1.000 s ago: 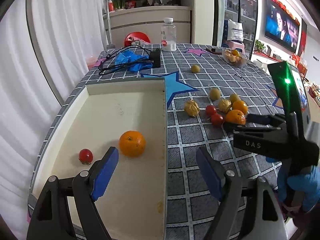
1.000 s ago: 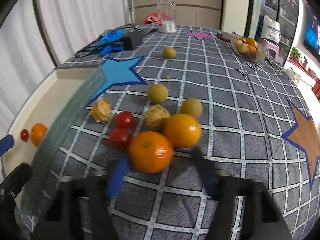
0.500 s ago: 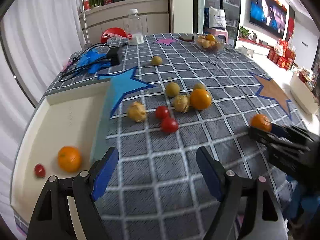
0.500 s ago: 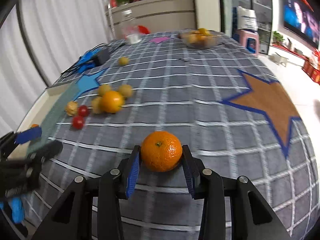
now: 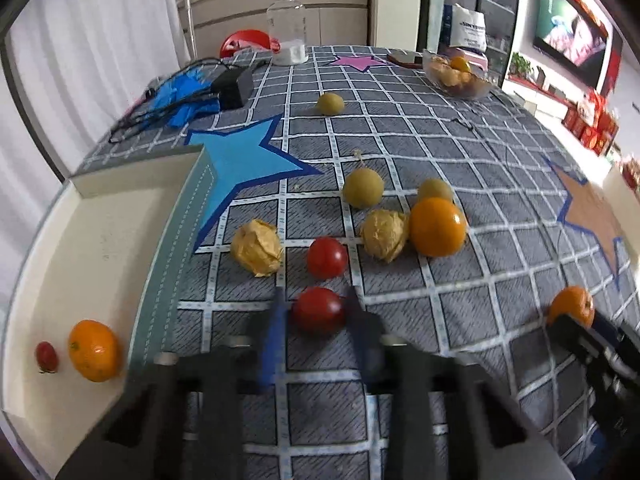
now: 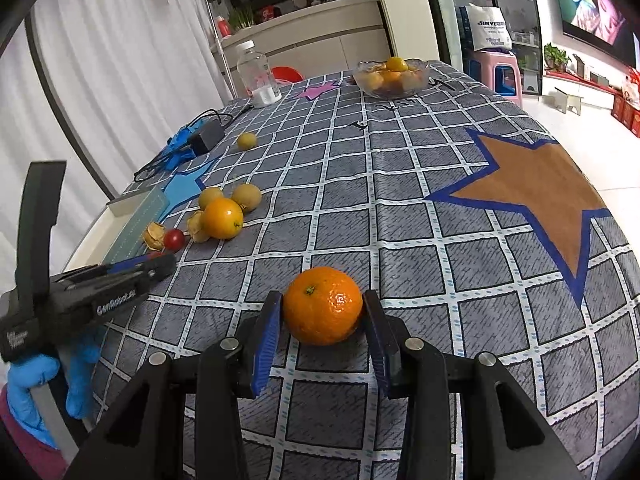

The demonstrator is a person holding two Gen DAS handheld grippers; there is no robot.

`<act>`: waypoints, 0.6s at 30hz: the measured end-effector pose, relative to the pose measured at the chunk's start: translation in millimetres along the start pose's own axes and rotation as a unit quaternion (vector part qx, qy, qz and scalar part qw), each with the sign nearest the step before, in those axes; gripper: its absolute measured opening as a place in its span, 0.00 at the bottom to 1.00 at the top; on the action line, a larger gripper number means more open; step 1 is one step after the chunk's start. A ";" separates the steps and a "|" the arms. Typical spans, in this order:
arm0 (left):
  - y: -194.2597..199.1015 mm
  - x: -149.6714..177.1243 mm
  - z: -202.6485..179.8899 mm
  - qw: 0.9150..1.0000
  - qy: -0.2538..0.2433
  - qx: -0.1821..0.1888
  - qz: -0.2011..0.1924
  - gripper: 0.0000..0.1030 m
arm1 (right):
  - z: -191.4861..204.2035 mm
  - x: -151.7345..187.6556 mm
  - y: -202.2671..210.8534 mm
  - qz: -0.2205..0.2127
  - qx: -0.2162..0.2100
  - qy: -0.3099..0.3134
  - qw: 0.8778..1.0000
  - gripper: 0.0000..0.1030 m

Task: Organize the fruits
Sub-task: 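Grasp another red cherry tomato with the left tool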

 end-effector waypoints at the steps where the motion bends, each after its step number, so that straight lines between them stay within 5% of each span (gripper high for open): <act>1: 2.7 3.4 0.0 1.000 -0.004 0.001 -0.002 0.25 | 0.2 0.1 0.2 0.000 0.000 0.000 1.000 0.40; 10: 30.7 40.1 4.8 0.998 -0.012 0.012 -0.059 0.26 | 0.7 0.3 0.4 -0.002 0.001 0.001 1.000 0.40; 18: 29.0 36.7 5.3 0.998 -0.005 0.028 -0.059 0.26 | 0.0 1.0 0.9 -0.001 0.002 0.001 1.000 0.40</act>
Point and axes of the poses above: each gripper's, at about its wrist camera, not at the fingertips, and y roughly against the way its jaws point, z to its left, x to its underside, the point moved 9 cm from there along -y, roughly the way its jaws point, and after that the axes turned 1 degree about -x, right-handed, at the moved point
